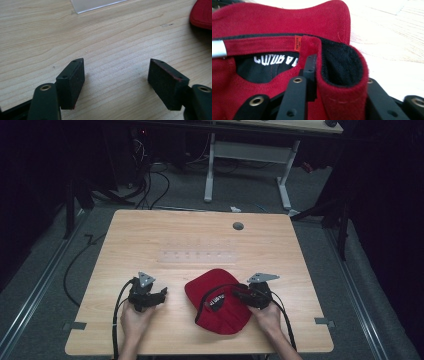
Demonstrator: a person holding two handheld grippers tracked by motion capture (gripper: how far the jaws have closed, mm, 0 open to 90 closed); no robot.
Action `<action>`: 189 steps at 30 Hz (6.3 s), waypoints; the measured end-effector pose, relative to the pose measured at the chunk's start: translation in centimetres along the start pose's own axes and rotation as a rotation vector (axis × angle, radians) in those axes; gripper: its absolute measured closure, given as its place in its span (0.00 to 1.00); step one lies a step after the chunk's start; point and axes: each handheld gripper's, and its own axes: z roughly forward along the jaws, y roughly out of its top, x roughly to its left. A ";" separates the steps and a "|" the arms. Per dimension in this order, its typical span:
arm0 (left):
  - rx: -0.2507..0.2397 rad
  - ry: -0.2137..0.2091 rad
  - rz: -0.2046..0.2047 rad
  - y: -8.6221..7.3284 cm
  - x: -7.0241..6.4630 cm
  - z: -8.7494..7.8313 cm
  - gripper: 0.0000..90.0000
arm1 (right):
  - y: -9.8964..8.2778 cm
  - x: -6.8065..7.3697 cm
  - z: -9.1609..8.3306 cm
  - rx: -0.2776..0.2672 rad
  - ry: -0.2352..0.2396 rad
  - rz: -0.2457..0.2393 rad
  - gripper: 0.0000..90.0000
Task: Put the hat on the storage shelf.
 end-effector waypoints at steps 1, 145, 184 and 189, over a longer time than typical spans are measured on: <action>-0.001 -0.003 0.002 0.0 0.0 0.0 0.35 | 0.0 0.0 0.0 -0.002 0.002 -0.003 0.83; -0.045 -0.291 0.447 -1.6 -10.7 -3.7 0.28 | 5.8 0.9 -5.1 -0.065 0.166 0.112 0.93; -0.003 -0.441 0.481 0.2 -11.2 -5.6 0.85 | 7.2 2.2 -4.4 -0.081 0.253 0.102 0.81; 0.018 -0.429 0.512 0.5 -11.2 -5.7 0.94 | 7.1 1.5 -4.9 -0.110 0.246 0.125 0.74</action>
